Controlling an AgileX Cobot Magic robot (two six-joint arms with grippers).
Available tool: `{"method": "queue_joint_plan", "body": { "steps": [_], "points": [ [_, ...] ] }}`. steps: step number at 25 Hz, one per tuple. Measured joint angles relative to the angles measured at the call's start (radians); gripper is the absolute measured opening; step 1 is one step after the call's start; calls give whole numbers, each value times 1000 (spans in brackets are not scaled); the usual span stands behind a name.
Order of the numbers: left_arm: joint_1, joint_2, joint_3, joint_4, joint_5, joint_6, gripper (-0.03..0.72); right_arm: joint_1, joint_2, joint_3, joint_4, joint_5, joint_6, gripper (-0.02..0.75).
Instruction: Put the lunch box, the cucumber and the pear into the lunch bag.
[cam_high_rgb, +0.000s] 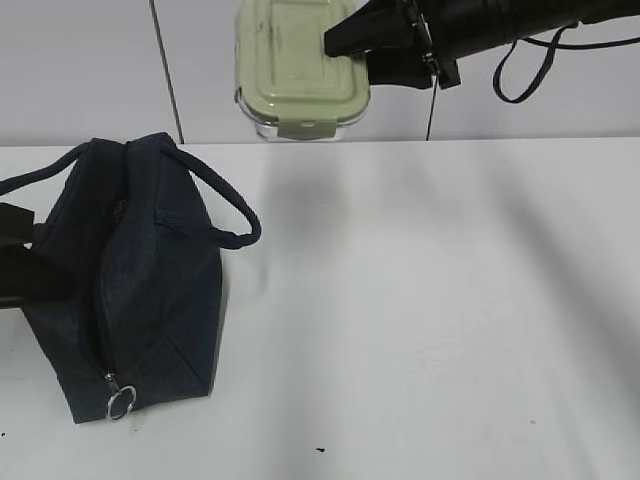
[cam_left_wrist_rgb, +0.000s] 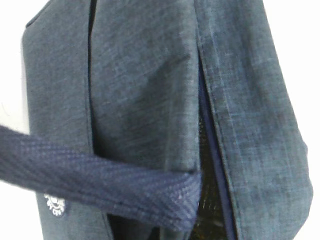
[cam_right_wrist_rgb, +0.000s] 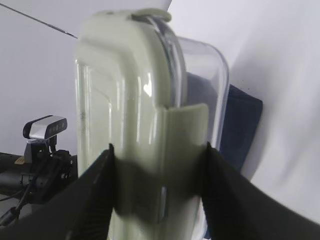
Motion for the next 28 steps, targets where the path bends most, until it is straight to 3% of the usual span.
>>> {"method": "queue_joint_plan", "body": {
  "steps": [11,16,24,28],
  "points": [
    [0,0,0,0,0,0,-18,205,0,0,29,0,0,386],
    [0,0,0,0,0,0,-18,298,0,0,53,-97,-11,386],
    [0,0,0,0,0,0,-18,344,44,-1,186,-253,-49,386],
    [0,0,0,0,0,0,-18,356,105,-1,195,-274,-53,386]
  ]
}}
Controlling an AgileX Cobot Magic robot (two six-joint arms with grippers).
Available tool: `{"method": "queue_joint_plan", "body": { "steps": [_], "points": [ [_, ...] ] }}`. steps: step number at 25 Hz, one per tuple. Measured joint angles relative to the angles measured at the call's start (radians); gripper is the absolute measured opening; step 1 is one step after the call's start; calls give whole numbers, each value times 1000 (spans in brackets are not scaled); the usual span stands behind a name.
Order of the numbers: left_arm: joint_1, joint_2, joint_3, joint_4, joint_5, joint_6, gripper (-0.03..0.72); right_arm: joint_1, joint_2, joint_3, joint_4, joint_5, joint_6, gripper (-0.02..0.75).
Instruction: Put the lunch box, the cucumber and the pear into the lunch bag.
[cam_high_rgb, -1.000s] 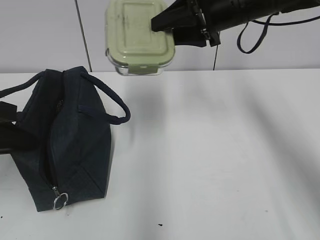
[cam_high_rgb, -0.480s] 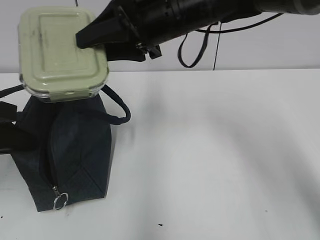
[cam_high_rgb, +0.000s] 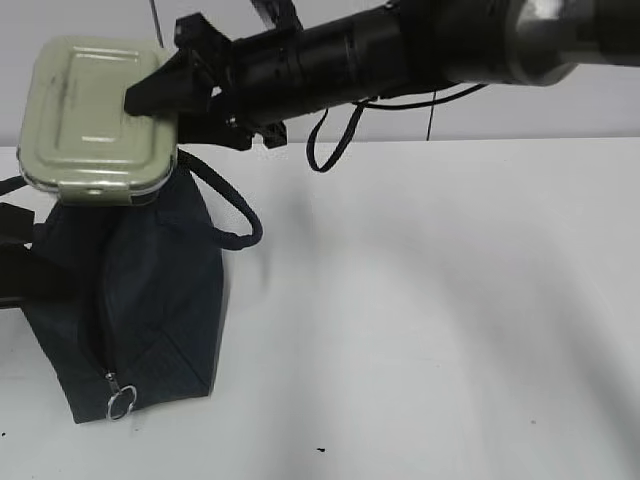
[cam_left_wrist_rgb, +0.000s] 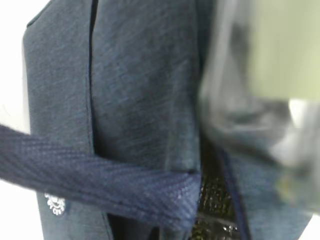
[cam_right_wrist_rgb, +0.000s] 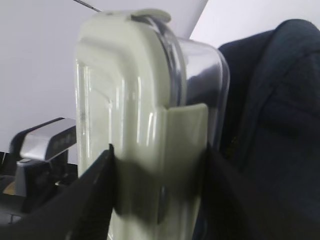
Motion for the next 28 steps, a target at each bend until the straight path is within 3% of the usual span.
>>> {"method": "queue_joint_plan", "body": {
  "steps": [4,11,19,28],
  "points": [
    [0,0,0,0,-2,0,-18,4,41,0,-24,0,0,386],
    [0,1,0,2,-3,0,-18,-18,42,-5,-185,21,92,386],
    [0,2,0,-6,-10,0,-18,-24,42,-6,-500,50,248,385],
    [0,2,0,-21,-13,0,-18,49,45,-6,-508,-57,270,385]
  ]
}}
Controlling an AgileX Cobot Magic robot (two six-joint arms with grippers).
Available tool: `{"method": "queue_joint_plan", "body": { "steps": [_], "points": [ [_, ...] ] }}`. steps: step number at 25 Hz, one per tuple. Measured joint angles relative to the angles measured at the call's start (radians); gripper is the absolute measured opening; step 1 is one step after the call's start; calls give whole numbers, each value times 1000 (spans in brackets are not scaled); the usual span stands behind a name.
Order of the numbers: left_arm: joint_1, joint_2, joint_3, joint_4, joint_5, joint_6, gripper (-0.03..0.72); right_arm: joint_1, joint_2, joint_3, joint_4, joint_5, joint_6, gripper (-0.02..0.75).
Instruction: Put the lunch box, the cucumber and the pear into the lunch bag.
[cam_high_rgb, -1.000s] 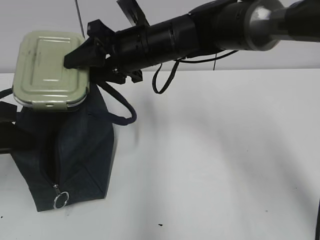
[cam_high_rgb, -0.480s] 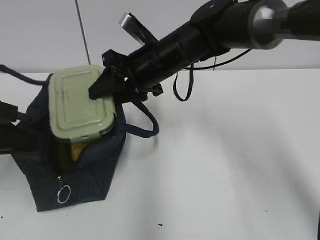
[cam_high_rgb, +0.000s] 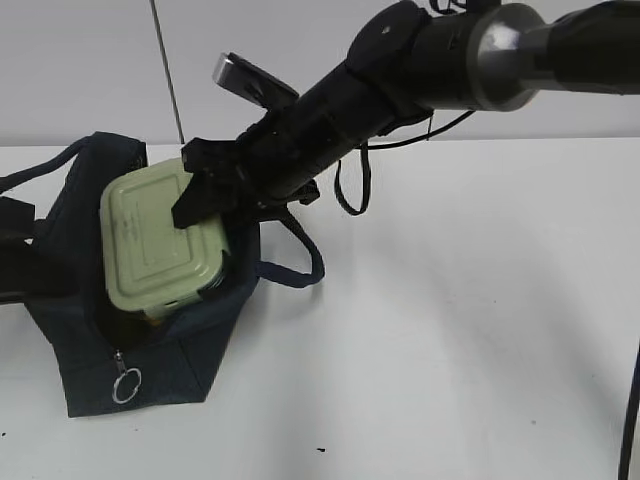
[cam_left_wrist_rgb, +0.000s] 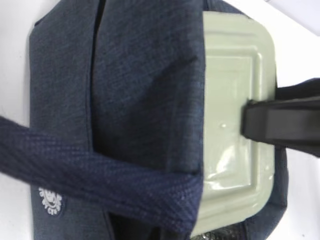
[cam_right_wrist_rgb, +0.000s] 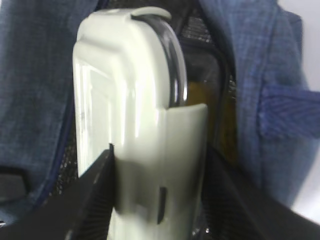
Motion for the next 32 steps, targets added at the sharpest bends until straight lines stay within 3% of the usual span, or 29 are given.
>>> {"method": "queue_joint_plan", "body": {
  "steps": [7,19,22,30,32],
  "points": [
    [0,0,0,-11,-2,0,-19,14,59,-11,72,-40,2,402],
    [0,0,0,-16,-8,0,-19,14,66,-147,97,5,2,510],
    [0,0,0,-16,-8,0,-19,5,66,-211,19,57,35,512],
    [0,0,0,-16,-9,0,-19,-2,66,-397,-369,287,254,512],
    [0,0,0,-16,-9,0,-19,-2,66,-406,-417,325,278,512]
  ]
}}
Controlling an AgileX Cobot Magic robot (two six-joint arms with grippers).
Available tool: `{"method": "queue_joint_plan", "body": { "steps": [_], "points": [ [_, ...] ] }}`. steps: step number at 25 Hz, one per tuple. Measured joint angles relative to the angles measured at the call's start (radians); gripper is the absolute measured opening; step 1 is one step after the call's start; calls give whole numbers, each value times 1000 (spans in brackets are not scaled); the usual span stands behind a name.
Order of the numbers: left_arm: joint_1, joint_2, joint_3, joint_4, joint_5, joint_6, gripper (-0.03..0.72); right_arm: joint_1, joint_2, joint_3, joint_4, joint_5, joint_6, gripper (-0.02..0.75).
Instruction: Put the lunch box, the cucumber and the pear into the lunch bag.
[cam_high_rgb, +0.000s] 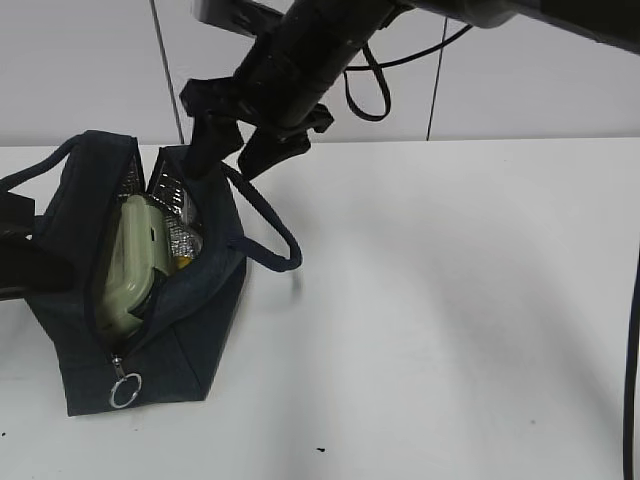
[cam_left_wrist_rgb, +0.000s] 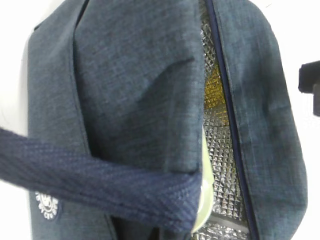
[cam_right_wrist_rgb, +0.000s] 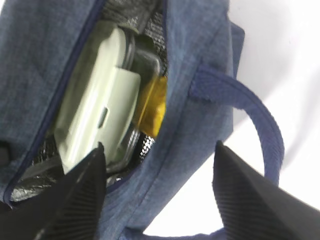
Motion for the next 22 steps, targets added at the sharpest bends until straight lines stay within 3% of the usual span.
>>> {"method": "queue_joint_plan", "body": {
  "steps": [8,12,17,22],
  "points": [
    [0,0,0,0,-1,0,-19,11,35,-4,5,23,11,479],
    [0,0,0,-2,-1,0,-19,14,78,-4,48,21,13,353],
    [0,0,0,-10,-2,1,-19,15,89,-9,60,17,14,43],
    [1,1,0,-117,6,78,-19,15,89,-42,-13,42,21,7]
  ]
}}
